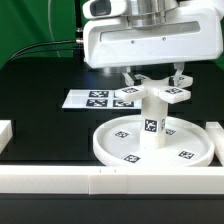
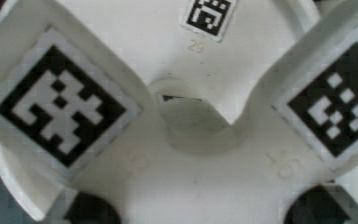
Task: Assemble round table
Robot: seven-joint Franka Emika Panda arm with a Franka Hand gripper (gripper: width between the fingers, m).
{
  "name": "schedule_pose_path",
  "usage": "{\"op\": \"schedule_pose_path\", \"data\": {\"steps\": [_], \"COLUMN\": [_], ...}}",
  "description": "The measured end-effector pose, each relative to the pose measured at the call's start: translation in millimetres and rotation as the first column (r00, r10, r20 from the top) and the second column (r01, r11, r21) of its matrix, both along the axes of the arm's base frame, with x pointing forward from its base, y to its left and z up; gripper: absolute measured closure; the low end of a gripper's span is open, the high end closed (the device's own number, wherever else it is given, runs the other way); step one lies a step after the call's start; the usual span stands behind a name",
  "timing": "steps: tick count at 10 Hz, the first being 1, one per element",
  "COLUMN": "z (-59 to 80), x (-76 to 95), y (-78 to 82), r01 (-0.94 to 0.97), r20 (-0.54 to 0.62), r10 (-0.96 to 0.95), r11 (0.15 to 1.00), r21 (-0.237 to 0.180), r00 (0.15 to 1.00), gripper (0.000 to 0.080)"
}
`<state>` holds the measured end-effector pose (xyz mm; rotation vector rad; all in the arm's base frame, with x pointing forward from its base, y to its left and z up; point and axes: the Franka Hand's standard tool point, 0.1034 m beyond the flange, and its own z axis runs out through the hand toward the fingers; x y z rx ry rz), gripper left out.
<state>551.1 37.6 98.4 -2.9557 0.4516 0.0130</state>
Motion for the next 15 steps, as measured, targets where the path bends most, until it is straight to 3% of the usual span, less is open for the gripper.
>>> {"op": "schedule_pose_path", "data": {"steps": [3, 6, 11, 15], "z": [0.1, 0.0, 0.1, 0.6], "x": [-0.3, -0.2, -0.4, 3.9], "y": [0.4, 0.0, -0.6, 0.0], "r01": [0.279, 0.43, 0.808, 0.941], "r20": [-0.028, -0.054, -0.122, -0.136], "r10": [-0.279, -0.429, -0.801, -0.931], "r11": [0.96, 0.903, 0.589, 0.335], "r21": [0.0, 0.005, 0.023, 0.053], "r00": [0.96, 0.902, 0.587, 0.339], "gripper": [0.0357, 0.0357, 0.0357, 0.0357]}}
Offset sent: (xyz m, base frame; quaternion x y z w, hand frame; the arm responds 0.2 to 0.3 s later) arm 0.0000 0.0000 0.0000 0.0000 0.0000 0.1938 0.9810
